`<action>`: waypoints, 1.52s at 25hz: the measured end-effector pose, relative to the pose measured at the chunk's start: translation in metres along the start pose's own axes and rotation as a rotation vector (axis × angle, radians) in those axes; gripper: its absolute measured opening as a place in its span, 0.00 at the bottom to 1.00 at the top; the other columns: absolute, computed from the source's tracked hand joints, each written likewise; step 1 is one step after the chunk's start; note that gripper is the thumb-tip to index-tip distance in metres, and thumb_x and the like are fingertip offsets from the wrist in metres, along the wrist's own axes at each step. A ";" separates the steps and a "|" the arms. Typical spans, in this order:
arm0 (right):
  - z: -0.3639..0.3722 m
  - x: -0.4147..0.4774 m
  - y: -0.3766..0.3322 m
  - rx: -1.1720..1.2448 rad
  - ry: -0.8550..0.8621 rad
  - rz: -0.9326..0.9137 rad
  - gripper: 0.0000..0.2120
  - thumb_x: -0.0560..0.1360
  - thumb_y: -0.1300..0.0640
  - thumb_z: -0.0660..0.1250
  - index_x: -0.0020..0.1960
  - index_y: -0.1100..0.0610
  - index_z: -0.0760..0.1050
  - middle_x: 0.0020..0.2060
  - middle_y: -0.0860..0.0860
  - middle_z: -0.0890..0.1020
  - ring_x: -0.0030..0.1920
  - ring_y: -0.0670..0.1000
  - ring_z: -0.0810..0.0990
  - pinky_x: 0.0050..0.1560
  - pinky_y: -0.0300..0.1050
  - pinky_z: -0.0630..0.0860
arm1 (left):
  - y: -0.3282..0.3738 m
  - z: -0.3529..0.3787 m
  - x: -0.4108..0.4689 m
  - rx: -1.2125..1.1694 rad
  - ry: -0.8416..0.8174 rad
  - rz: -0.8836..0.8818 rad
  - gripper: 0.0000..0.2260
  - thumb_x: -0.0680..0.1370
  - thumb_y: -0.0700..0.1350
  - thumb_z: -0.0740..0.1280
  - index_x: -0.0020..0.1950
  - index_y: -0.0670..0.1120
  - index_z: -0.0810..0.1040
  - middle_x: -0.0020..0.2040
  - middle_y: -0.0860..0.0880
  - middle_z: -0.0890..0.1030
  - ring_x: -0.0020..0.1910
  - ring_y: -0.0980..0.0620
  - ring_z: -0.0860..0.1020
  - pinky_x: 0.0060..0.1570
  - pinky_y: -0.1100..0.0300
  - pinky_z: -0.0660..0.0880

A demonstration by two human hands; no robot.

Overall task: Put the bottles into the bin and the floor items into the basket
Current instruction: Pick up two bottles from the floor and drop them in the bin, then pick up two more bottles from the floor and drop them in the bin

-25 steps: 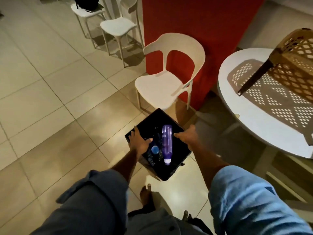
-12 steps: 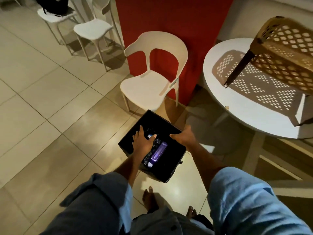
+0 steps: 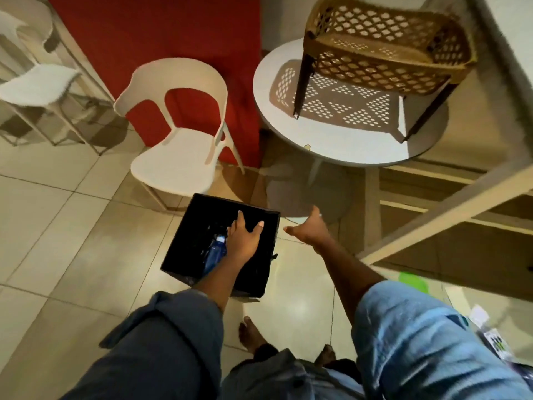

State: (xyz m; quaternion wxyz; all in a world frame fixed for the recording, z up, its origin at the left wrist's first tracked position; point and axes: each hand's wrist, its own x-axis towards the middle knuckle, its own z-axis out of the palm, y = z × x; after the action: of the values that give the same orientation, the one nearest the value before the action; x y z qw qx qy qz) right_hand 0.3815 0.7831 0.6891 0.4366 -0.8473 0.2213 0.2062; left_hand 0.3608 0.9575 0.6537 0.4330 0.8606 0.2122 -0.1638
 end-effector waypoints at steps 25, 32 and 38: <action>-0.263 -0.296 0.424 0.172 0.514 0.436 0.47 0.66 0.42 0.75 0.74 0.58 0.55 0.68 0.61 0.69 0.69 0.62 0.69 0.67 0.52 0.67 | 0.086 0.354 -0.370 0.363 -0.514 0.553 0.35 0.79 0.58 0.62 0.78 0.39 0.57 0.76 0.37 0.63 0.75 0.40 0.62 0.73 0.47 0.61; -0.313 -0.348 0.525 0.256 0.626 0.595 0.46 0.68 0.43 0.75 0.75 0.59 0.54 0.69 0.60 0.68 0.70 0.61 0.67 0.68 0.53 0.65 | 0.111 0.473 -0.439 0.467 -0.721 0.665 0.35 0.79 0.60 0.60 0.78 0.40 0.56 0.76 0.39 0.65 0.74 0.40 0.64 0.73 0.47 0.62; -0.371 -0.346 0.598 0.302 0.705 0.689 0.46 0.68 0.45 0.75 0.76 0.60 0.54 0.72 0.60 0.66 0.72 0.60 0.65 0.71 0.53 0.64 | 0.141 0.579 -0.470 0.516 -0.802 0.708 0.33 0.78 0.59 0.61 0.75 0.38 0.62 0.71 0.35 0.70 0.69 0.38 0.70 0.68 0.47 0.67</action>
State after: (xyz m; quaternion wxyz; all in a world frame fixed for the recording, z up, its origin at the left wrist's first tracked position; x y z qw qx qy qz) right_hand -0.1753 0.2309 0.6877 0.3597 -0.6708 0.6486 0.0057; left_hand -0.0273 0.3058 0.6372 0.2843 0.8275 -0.3146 -0.3680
